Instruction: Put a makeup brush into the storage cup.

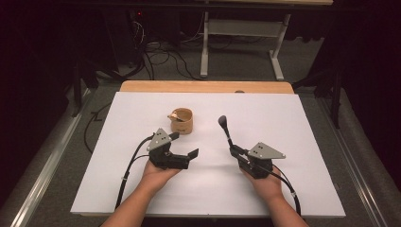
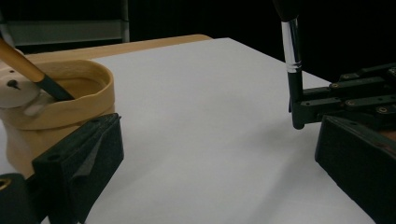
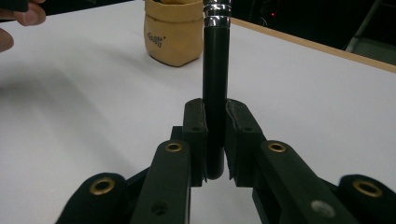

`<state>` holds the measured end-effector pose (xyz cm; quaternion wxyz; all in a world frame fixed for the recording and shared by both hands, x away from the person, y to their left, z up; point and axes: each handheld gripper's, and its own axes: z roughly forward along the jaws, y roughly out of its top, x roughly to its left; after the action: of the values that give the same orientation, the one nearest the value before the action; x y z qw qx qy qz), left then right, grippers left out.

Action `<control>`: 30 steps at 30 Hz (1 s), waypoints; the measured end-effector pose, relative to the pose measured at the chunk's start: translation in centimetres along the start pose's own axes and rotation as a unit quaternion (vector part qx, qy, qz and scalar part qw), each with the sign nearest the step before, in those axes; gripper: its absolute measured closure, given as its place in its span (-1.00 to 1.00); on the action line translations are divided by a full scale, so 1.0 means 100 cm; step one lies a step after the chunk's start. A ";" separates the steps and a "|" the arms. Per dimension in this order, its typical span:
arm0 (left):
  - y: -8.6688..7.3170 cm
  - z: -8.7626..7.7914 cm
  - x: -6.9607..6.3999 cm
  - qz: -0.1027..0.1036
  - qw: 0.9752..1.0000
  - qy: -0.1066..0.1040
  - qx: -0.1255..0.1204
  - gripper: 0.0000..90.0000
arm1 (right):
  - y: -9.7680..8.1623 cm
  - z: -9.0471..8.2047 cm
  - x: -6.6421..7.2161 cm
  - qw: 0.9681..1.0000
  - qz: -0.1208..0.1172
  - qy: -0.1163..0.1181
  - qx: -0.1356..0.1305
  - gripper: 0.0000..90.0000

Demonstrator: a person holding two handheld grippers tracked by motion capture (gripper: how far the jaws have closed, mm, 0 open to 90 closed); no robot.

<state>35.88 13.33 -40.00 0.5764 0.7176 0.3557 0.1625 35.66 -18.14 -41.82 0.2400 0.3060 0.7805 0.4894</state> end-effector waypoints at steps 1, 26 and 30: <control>0.000 0.001 -0.001 -0.002 1.000 -0.003 -0.002 -0.96 | 0.000 0.000 0.000 1.000 0.000 0.000 0.000 0.82; -0.006 -0.002 -0.005 0.001 1.000 -0.012 -0.015 -0.93 | 0.011 0.021 0.014 1.000 -0.019 0.017 -0.006 0.82; -0.006 -0.003 -0.006 0.001 1.000 -0.014 -0.016 -0.93 | 0.014 0.027 0.018 1.000 -0.015 0.023 -0.012 0.82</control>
<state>35.06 13.15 -40.34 0.5925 0.7109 0.3442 0.1586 36.53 -14.72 -41.82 0.2329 0.2803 0.7843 0.5021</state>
